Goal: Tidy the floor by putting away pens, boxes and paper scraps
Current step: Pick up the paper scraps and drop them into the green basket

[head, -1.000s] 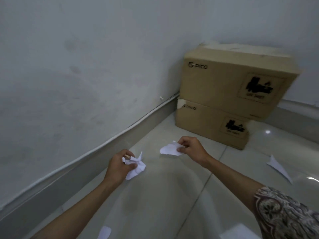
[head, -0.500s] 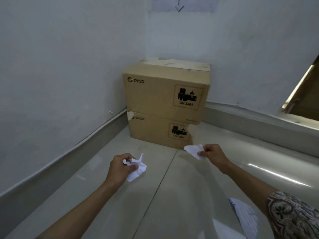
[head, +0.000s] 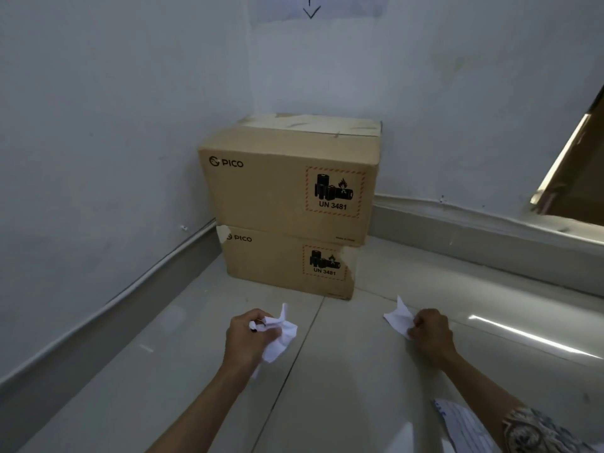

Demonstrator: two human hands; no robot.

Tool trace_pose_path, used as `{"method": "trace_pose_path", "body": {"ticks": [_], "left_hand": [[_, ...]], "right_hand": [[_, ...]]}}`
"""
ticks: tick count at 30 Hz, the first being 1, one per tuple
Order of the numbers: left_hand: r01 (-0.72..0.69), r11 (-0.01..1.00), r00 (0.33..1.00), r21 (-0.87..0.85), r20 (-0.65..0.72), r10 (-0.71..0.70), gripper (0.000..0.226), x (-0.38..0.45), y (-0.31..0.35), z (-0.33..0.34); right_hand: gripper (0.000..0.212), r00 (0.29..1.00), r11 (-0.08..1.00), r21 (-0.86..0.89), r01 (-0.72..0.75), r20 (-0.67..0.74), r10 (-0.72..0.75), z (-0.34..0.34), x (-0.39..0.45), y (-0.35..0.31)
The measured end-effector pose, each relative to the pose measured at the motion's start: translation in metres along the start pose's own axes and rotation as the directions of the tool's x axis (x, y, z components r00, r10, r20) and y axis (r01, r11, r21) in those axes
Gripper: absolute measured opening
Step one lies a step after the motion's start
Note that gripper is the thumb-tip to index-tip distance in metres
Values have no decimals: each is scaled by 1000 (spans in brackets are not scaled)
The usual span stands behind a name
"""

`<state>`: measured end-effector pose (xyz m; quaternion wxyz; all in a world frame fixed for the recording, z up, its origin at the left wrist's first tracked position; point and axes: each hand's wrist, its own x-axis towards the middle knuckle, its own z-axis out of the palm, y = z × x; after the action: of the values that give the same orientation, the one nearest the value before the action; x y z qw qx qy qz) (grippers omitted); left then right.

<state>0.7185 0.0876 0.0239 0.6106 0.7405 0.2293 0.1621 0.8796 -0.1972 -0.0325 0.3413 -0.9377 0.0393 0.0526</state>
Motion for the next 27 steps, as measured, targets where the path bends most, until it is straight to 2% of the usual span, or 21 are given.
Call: {"method": "trace_pose_path", "body": {"ticks": [3, 9, 14, 16, 19, 23, 27], "left_hand": [[28, 999, 999, -28, -18, -29, 13, -1, -3, 0], [68, 998, 997, -16, -32, -68, 12, 1, -2, -2], [65, 997, 997, -37, -37, -67, 31, -2, 13, -4], [78, 997, 996, -22, -48, -79, 23, -3, 17, -4], [106, 994, 993, -8, -48, -106, 9, -11, 26, -1], [85, 996, 996, 0, 9, -85, 10, -34, 54, 9], [30, 999, 996, 16, 90, -31, 16, -65, 90, 19]], "right_hand": [[42, 1000, 998, -56, 19, 4, -19, 2, 0, -3], [31, 997, 996, 56, 73, 22, -74, 3, -15, -7], [31, 962, 953, 188, 236, 90, -256, -12, -45, -43], [30, 942, 933, 214, 289, 109, -316, -20, -61, -58], [43, 927, 916, 229, 329, 109, -360, -37, -89, -73], [23, 917, 919, 186, 346, 141, -374, -74, -128, -89], [25, 922, 919, 158, 362, 84, -378, -119, -168, -103]]}}
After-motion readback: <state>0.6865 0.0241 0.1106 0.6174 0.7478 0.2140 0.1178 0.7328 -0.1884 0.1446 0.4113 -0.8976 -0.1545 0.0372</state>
